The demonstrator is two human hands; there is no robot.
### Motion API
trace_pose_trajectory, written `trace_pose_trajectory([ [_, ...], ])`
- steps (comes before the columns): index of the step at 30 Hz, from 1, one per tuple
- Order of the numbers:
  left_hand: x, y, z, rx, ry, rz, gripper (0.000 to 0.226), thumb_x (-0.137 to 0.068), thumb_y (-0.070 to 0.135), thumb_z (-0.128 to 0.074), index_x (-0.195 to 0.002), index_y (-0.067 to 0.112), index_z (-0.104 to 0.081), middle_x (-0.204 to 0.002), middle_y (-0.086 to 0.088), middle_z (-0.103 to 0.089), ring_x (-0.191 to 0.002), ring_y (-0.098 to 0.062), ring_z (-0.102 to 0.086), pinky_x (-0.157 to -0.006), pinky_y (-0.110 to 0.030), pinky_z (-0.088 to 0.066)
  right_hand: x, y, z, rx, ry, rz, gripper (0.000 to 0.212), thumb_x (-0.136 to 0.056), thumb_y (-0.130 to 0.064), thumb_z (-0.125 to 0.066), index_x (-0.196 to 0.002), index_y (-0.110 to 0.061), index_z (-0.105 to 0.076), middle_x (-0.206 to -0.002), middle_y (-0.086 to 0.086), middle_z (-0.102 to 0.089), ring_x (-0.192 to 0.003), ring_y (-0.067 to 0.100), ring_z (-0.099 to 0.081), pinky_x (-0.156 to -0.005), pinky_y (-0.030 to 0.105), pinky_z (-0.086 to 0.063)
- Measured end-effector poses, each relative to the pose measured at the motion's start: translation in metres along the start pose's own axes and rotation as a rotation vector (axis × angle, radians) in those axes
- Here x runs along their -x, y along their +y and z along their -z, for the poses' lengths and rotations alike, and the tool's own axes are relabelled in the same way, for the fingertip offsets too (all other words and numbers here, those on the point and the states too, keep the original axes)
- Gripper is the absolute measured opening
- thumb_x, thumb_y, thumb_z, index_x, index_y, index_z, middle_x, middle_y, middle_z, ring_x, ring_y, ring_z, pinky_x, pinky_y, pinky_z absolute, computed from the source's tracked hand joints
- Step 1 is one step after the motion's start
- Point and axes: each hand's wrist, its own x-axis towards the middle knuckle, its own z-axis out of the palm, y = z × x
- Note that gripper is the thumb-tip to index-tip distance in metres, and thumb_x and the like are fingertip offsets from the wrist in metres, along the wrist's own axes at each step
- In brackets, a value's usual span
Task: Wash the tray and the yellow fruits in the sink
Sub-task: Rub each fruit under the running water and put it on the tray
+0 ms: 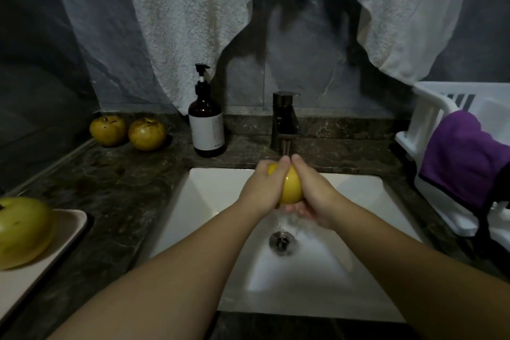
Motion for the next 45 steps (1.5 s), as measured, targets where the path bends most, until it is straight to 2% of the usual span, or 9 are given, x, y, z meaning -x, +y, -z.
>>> trace_pose_trajectory([
  [12,-0.004,-0.002,-0.002,-0.077,0.038,-0.04,0.06,-0.103,0.069,-0.03,-0.129,0.023,-0.059,-0.117,-0.013,-0.069,-0.104,-0.034,-0.068,-0.095,-0.05,-0.057,0.001,0.002,0.009,-0.058,-0.13,-0.128,0.065,-0.088,-0.078,-0.05,-0.123,-0.023,-0.059,-0.089,0.014,-0.073,-0.059,0.022,-0.07,-0.038,0.021,-0.041],
  [17,-0.007,0.0,0.002,-0.001,-0.017,0.057,0.06,-0.104,0.069,-0.024,-0.121,0.023,-0.058,-0.083,-0.006,-0.063,-0.061,-0.02,-0.062,-0.054,-0.028,-0.048,-0.002,0.003,0.016,-0.023,-0.122,-0.057,0.063,-0.09,-0.075,-0.049,-0.132,-0.028,-0.053,-0.094,0.017,-0.07,-0.051,0.019,-0.06,-0.045,0.024,-0.041],
  [21,-0.005,-0.001,-0.001,-0.155,0.023,-0.093,0.056,-0.106,0.064,-0.027,-0.131,0.023,-0.057,-0.109,-0.01,-0.067,-0.092,-0.029,-0.067,-0.079,-0.043,-0.06,-0.003,0.005,0.016,-0.037,-0.134,-0.158,0.077,-0.079,-0.087,-0.051,-0.112,-0.018,-0.063,-0.076,0.012,-0.067,-0.051,0.017,-0.058,-0.047,0.023,-0.042],
  [24,-0.003,0.003,0.0,0.025,-0.063,0.045,0.059,-0.103,0.07,-0.026,-0.127,0.025,-0.056,-0.1,-0.01,-0.067,-0.069,-0.023,-0.064,-0.058,-0.031,-0.05,-0.001,0.0,0.014,-0.031,-0.082,0.053,0.041,-0.087,-0.072,-0.054,-0.113,-0.041,-0.059,-0.105,0.016,-0.069,-0.063,0.021,-0.068,-0.047,0.026,-0.046],
  [28,-0.004,-0.003,-0.002,-0.108,-0.022,-0.031,0.058,-0.102,0.071,-0.031,-0.129,0.024,-0.051,-0.111,-0.009,-0.065,-0.091,-0.026,-0.067,-0.07,-0.037,-0.059,-0.001,0.006,0.013,-0.061,-0.177,-0.152,0.072,-0.083,-0.085,-0.047,-0.103,-0.018,-0.064,-0.064,0.009,-0.064,-0.046,0.015,-0.056,-0.042,0.021,-0.04],
  [31,-0.003,-0.002,0.001,0.037,-0.115,0.109,0.065,-0.099,0.077,-0.028,-0.121,0.023,-0.057,-0.105,-0.012,-0.069,-0.078,-0.025,-0.068,-0.059,-0.032,-0.055,-0.002,0.003,0.015,0.033,-0.126,0.009,0.062,-0.084,-0.076,-0.049,-0.129,-0.033,-0.053,-0.084,0.011,-0.07,-0.051,0.02,-0.06,-0.048,0.026,-0.041],
  [35,-0.005,-0.007,-0.004,-0.149,0.001,-0.026,0.066,-0.092,0.084,-0.034,-0.119,0.027,-0.054,-0.108,-0.005,-0.067,-0.093,-0.025,-0.068,-0.086,-0.044,-0.06,-0.002,0.005,0.015,0.032,-0.142,-0.116,0.075,-0.077,-0.093,-0.042,-0.097,-0.023,-0.062,-0.061,0.009,-0.059,-0.045,0.016,-0.052,-0.043,0.021,-0.036],
  [39,-0.005,-0.005,0.0,0.031,-0.095,0.095,0.068,-0.094,0.082,-0.033,-0.115,0.023,-0.059,-0.094,-0.008,-0.067,-0.068,-0.021,-0.065,-0.057,-0.029,-0.051,-0.004,0.004,0.014,0.044,-0.115,0.035,0.051,-0.084,-0.08,-0.047,-0.116,-0.04,-0.056,-0.085,0.013,-0.065,-0.048,0.016,-0.057,-0.05,0.027,-0.043],
  [45,-0.005,-0.007,0.001,0.11,-0.088,0.121,0.062,-0.096,0.08,-0.035,-0.117,0.027,-0.06,-0.091,-0.007,-0.068,-0.069,-0.022,-0.065,-0.059,-0.03,-0.051,-0.003,0.004,0.009,0.009,-0.118,0.013,0.054,-0.094,-0.07,-0.047,-0.132,-0.031,-0.049,-0.084,0.013,-0.066,-0.048,0.015,-0.057,-0.045,0.023,-0.041],
])
